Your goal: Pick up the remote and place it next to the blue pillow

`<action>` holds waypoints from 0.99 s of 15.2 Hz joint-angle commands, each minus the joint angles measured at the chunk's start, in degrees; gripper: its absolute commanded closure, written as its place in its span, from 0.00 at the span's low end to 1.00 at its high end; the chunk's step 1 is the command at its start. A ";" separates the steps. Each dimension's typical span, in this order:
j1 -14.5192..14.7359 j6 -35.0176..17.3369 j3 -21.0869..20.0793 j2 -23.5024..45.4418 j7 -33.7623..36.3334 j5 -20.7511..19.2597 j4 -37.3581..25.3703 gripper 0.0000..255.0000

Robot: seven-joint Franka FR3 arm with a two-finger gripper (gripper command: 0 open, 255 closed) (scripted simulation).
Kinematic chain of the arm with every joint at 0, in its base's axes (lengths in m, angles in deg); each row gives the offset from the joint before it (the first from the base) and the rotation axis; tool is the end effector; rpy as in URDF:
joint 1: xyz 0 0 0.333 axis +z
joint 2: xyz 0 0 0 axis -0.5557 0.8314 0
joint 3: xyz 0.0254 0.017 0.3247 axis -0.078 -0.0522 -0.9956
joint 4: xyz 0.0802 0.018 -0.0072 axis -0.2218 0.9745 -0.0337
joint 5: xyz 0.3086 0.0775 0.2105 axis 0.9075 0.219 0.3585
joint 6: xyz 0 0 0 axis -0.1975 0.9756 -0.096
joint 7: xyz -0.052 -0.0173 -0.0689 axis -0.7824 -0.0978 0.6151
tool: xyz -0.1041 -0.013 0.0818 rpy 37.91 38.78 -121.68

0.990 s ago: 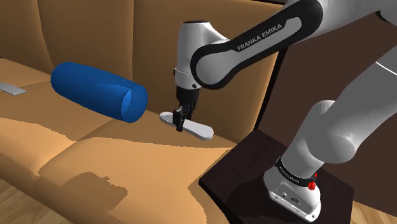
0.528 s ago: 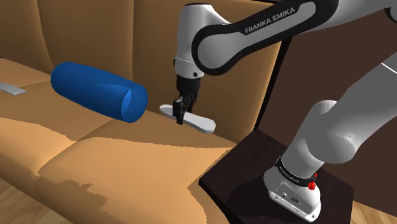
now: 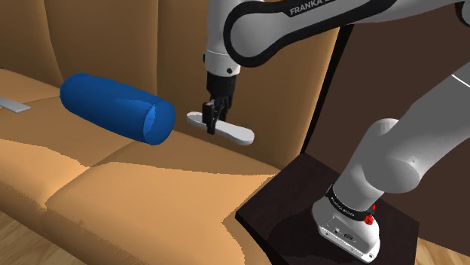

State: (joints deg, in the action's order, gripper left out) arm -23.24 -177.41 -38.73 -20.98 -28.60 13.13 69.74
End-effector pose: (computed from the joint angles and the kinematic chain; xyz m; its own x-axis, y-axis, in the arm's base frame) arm 0.3886 0.2259 0.4277 0.9312 0.3644 -0.0127 0.3630 -0.9298 -0.0601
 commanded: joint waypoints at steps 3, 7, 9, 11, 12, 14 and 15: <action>-2.03 0.39 1.36 6.84 -1.67 -2.59 -6.84 1.00; -3.66 1.55 2.67 14.35 -3.17 -5.08 -15.14 1.00; -4.28 2.47 3.29 18.17 -3.86 -6.21 -19.72 1.00; -4.79 3.63 3.87 22.08 -4.53 -7.25 -24.62 1.00; -5.01 4.30 4.16 24.06 -4.86 -7.74 -27.21 1.00; -5.35 5.83 4.71 28.14 -5.51 -8.66 -32.68 1.00; -5.49 6.70 4.98 30.23 -5.84 -9.10 -35.59 1.00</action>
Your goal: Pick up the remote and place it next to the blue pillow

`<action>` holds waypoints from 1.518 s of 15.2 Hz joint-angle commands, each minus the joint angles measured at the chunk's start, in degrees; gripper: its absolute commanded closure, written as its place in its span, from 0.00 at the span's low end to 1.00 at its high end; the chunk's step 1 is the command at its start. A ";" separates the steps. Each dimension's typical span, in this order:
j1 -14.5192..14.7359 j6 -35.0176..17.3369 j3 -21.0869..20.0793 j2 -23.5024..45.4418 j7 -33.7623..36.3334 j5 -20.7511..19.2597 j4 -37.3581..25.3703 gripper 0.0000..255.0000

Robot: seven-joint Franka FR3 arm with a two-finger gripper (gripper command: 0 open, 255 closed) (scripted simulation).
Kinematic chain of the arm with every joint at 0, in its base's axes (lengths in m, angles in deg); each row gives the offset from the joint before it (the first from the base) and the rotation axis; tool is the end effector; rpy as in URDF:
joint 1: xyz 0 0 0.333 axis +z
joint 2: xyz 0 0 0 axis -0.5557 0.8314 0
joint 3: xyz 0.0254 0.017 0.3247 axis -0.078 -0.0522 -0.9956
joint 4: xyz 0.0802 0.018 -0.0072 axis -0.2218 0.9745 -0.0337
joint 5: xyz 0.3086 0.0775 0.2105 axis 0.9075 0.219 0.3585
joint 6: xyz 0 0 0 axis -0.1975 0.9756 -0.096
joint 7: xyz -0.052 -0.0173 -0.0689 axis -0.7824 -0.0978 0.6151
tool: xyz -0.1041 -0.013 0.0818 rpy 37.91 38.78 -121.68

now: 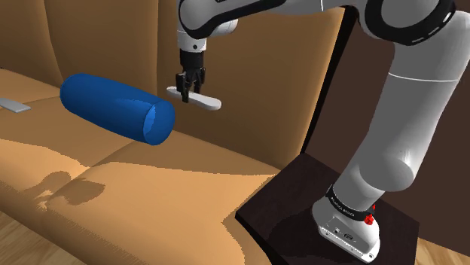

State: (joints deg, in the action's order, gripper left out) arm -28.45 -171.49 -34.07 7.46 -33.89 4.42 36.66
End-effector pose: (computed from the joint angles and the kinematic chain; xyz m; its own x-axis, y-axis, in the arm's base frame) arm 0.5832 0.1859 0.4285 0.9314 0.3639 -0.0126 0.3625 -0.9300 -0.0605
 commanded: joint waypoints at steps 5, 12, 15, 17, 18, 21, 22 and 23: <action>-0.53 6.49 1.58 13.28 -2.21 -2.34 -19.46 1.00; 0.99 20.43 3.32 35.39 -4.80 -4.54 -55.42 1.00; 0.64 17.34 3.28 34.37 -4.79 -4.47 -51.28 1.00; 0.47 15.54 3.27 34.02 -4.79 -4.45 -49.12 1.00; 0.39 14.67 3.27 33.89 -4.79 -4.45 -48.11 1.00; 0.20 12.21 3.27 33.69 -4.80 -4.45 -45.44 1.00; 0.14 11.43 3.28 33.68 -4.80 -4.45 -44.65 1.00; 0.09 10.67 3.28 33.70 -4.81 -4.46 -43.90 1.00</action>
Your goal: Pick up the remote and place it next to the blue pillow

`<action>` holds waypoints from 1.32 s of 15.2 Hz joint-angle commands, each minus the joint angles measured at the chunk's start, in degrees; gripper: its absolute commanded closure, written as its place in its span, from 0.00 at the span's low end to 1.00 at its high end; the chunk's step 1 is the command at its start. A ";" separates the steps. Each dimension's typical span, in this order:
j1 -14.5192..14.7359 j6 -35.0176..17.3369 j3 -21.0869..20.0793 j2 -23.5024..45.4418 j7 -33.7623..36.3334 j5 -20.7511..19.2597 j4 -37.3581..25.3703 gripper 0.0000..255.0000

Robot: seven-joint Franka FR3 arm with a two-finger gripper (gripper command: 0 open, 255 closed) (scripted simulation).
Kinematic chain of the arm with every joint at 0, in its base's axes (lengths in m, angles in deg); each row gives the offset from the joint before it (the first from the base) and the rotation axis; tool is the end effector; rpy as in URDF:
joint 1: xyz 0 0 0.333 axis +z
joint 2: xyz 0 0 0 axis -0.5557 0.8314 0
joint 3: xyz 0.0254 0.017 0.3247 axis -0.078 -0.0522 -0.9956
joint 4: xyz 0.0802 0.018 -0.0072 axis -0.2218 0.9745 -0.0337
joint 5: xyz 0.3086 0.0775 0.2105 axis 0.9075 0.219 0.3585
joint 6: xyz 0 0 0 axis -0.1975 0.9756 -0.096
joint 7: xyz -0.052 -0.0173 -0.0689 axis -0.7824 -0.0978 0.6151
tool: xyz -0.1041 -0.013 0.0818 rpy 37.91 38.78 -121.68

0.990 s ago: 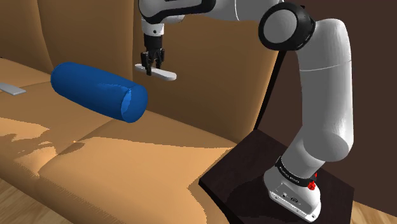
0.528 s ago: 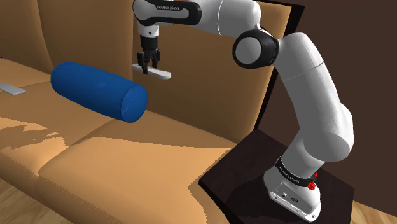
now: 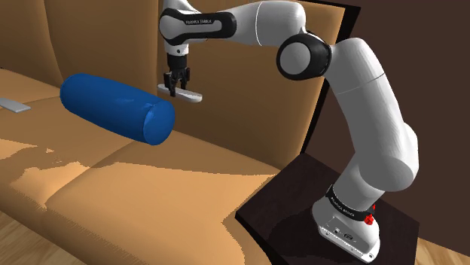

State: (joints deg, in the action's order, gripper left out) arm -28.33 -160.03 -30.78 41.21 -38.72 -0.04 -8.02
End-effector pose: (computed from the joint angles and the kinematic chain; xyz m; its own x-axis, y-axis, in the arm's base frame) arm 0.7443 0.1484 0.3658 0.9313 0.3641 -0.0138 0.3627 -0.9300 -0.0600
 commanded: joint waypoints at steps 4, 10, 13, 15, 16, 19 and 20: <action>-0.18 -3.66 0.04 0.24 0.01 -0.05 3.37 1.00; -0.31 -7.57 0.14 1.23 -0.01 -0.18 6.32 1.00; -0.34 -9.38 0.21 1.93 -0.02 -0.26 7.44 1.00; -0.34 -10.54 0.26 2.47 -0.03 -0.31 8.06 1.00; -0.35 -11.11 0.29 2.76 -0.04 -0.35 8.34 1.00; -0.34 -12.74 0.36 3.70 -0.05 -0.45 9.04 1.00; -0.34 -13.27 0.39 4.04 -0.05 -0.48 9.24 1.00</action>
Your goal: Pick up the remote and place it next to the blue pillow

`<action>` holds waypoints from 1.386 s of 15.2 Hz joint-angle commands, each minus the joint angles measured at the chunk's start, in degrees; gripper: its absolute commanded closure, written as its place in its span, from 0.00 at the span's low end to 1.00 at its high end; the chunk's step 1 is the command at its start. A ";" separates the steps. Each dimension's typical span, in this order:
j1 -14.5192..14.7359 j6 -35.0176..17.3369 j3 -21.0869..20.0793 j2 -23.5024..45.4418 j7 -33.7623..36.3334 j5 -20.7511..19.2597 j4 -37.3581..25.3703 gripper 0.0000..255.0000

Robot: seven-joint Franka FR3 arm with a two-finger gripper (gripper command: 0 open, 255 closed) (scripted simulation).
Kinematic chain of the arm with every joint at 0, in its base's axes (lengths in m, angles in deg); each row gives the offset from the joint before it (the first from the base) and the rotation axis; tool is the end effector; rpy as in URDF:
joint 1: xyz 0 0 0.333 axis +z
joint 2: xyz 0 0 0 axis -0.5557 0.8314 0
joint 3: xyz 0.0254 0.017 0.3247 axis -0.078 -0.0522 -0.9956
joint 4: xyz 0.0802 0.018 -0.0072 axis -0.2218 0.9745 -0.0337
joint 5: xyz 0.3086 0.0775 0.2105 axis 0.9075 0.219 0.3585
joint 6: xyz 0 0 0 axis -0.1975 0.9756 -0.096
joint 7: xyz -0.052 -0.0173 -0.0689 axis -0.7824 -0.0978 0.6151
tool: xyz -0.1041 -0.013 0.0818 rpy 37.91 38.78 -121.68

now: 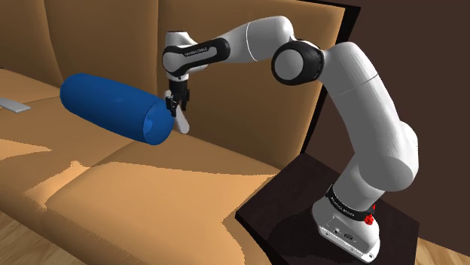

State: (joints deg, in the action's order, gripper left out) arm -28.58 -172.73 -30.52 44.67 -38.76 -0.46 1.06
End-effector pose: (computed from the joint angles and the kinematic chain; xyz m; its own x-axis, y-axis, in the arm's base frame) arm 0.7450 0.1511 0.2658 0.9304 0.3665 -0.0096 0.3653 -0.9289 -0.0608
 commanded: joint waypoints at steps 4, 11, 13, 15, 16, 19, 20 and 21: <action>-0.06 -2.60 0.22 2.05 -0.02 -0.23 0.72 1.00; -0.01 -5.81 0.32 5.06 -0.01 -0.61 0.94 1.00; 0.04 -6.64 0.40 6.01 -0.02 -0.68 0.82 1.00; 0.10 -7.44 0.48 7.01 -0.05 -0.75 0.63 1.00; 0.14 -7.83 0.53 7.52 -0.06 -0.77 0.50 1.00; 0.31 -8.94 0.76 9.11 -0.14 -0.76 0.00 1.00; 0.39 -9.29 0.87 9.67 -0.19 -0.72 -0.21 1.00; 0.44 -9.54 0.94 10.08 -0.22 -0.70 -0.38 1.00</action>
State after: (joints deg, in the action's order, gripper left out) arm -27.42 -182.06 -30.06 49.13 -38.78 -1.40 -0.22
